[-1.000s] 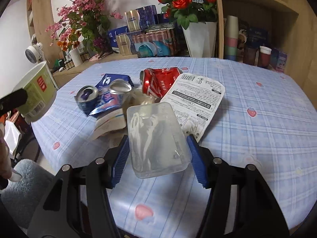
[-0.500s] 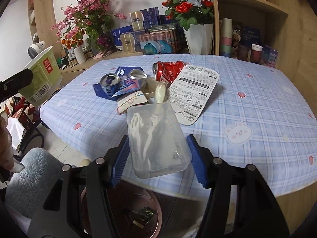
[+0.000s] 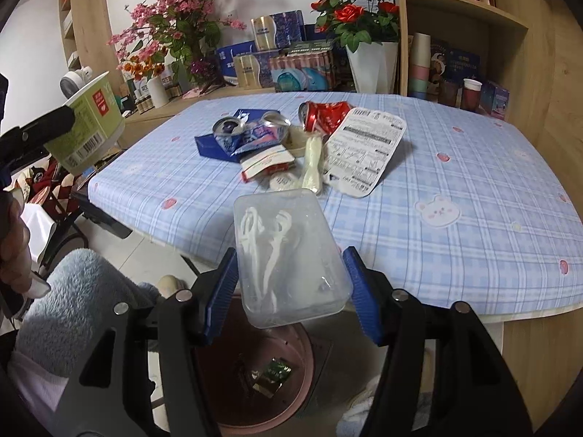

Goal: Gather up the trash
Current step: 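Carry the plastic tray into the bin and open the right tool while the left tool holds the cup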

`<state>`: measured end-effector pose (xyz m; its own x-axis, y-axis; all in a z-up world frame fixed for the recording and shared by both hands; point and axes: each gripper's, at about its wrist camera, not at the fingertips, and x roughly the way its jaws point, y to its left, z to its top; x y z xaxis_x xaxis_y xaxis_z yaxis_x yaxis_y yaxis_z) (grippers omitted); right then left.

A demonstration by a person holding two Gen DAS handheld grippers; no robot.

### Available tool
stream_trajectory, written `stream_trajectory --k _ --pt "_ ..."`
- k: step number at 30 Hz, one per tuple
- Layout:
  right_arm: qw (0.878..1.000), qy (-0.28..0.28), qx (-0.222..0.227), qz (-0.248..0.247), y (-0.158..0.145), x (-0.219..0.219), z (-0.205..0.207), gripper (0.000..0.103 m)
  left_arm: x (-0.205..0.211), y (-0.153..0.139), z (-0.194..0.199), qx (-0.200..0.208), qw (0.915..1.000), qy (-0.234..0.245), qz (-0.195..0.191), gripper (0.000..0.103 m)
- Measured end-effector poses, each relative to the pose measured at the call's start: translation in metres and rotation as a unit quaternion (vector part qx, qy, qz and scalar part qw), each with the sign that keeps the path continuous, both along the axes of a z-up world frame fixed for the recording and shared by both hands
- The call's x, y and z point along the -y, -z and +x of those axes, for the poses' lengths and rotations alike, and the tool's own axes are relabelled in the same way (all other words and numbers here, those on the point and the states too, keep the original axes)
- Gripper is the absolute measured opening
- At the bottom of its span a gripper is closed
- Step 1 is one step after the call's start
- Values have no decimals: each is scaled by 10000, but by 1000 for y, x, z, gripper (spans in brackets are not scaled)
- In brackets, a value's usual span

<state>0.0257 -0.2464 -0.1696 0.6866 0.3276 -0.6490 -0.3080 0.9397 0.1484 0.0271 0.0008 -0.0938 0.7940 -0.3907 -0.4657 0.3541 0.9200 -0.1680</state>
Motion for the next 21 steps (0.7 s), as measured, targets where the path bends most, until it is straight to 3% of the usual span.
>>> stream_trajectory --k 21 --pt "9974 -369 -616 -28 33 -25 -17 60 -25 7 -12 -135 9996 -241 -116 84"
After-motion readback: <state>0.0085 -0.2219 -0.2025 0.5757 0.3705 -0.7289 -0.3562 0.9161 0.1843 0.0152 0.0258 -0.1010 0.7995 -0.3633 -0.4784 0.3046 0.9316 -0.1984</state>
